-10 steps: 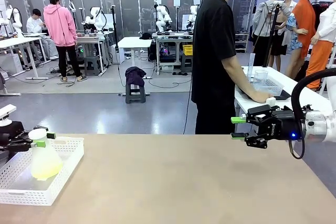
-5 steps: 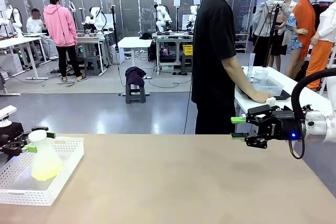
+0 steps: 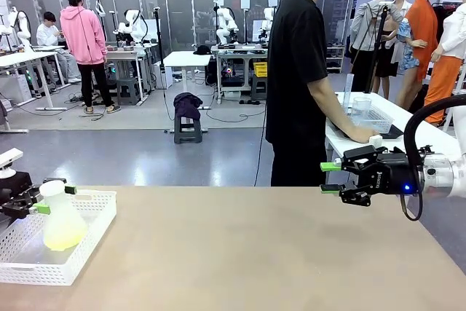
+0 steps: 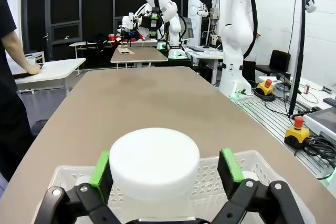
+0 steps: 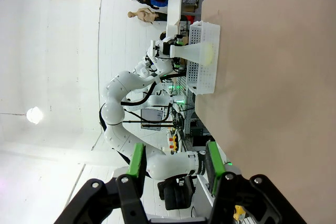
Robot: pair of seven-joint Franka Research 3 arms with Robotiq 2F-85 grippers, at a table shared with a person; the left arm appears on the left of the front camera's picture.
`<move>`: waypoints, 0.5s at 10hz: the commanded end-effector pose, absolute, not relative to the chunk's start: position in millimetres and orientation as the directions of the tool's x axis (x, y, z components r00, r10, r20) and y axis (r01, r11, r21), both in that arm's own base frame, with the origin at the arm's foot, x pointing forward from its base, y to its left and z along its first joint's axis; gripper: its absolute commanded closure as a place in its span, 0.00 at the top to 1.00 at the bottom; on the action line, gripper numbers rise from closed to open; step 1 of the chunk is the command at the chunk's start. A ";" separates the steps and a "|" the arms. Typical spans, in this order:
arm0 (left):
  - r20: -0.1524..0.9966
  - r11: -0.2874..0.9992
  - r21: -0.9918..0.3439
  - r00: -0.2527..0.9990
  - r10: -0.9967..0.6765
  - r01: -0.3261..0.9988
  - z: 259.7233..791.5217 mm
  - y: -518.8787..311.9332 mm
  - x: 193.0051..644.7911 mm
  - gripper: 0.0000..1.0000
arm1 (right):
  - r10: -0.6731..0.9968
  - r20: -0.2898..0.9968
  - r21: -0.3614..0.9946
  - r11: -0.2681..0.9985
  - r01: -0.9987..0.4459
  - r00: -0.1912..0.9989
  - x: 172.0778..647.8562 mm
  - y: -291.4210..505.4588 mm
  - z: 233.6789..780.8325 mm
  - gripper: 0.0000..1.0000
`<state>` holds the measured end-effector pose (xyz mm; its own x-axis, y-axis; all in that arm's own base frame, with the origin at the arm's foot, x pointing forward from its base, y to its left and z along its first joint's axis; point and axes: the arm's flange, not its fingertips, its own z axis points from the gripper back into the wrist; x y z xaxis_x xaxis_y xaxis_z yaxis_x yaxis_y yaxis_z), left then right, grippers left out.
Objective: Prepare the solutions needed for the experiment.
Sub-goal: When the human places the Big flask in the center of the table, pick up the Big flask and place it in the left Organizing basket.
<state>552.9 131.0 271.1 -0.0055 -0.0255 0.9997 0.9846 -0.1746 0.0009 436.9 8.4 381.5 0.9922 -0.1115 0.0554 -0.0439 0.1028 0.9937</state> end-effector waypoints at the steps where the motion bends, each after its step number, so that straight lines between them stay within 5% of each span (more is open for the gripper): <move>1: 1.000 -0.180 0.005 -0.009 -0.021 0.984 273.5 129.4 553.0 1.00 | -0.109 0.058 0.994 0.099 -0.047 0.992 437.1 8.4 382.6 0.58; 5: 1.000 -0.180 0.005 -0.009 -0.021 0.984 273.5 129.4 553.0 1.00 | -0.109 0.058 0.994 0.099 -0.047 0.992 437.1 8.4 382.6 0.58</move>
